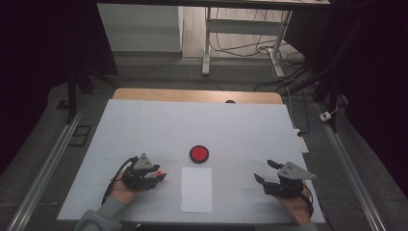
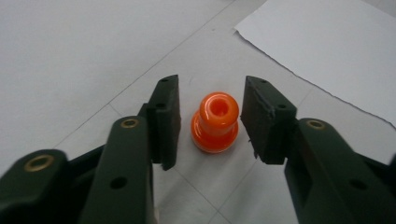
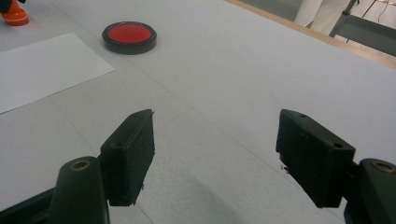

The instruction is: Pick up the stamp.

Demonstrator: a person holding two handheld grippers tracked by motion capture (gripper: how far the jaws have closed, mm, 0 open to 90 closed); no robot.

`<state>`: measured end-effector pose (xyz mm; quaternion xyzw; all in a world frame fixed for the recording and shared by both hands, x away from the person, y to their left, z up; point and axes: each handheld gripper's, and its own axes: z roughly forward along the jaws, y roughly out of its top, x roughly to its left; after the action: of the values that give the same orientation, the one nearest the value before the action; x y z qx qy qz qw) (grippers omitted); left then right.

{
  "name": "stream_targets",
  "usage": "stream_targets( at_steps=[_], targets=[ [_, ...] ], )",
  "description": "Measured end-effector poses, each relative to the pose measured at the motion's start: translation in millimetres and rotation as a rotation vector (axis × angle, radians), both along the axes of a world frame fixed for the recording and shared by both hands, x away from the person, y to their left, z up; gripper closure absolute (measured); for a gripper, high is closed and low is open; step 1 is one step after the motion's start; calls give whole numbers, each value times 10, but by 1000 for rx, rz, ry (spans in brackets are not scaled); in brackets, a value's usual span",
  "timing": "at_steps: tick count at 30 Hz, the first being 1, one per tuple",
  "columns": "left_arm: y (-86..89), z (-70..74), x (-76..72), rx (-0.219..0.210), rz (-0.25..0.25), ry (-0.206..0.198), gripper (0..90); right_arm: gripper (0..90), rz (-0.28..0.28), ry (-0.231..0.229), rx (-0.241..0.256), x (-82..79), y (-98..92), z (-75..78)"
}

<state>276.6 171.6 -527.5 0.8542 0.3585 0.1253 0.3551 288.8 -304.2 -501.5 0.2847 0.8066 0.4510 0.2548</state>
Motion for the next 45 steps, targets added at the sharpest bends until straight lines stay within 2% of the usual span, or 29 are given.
stream_targets(
  at_steps=[10,21,30,36,45],
  targets=[
    [-1,-9,0,2,-12,3,698,283,2,-7,-4,-10,1,2],
    [19,3,1,2,-19,-5,720,284,2,-6,0,-9,-1,-3],
    [69,48,6,-42,-9,-15,721,284,1,-1,0,-5,5,-11],
    [82,103,3,-56,-4,-34,721,284,1,-3,0,-6,5,-8],
    [92,252,25,-121,-4,-67,721,287,1,-5,-5,-6,12,-11]
  ],
)
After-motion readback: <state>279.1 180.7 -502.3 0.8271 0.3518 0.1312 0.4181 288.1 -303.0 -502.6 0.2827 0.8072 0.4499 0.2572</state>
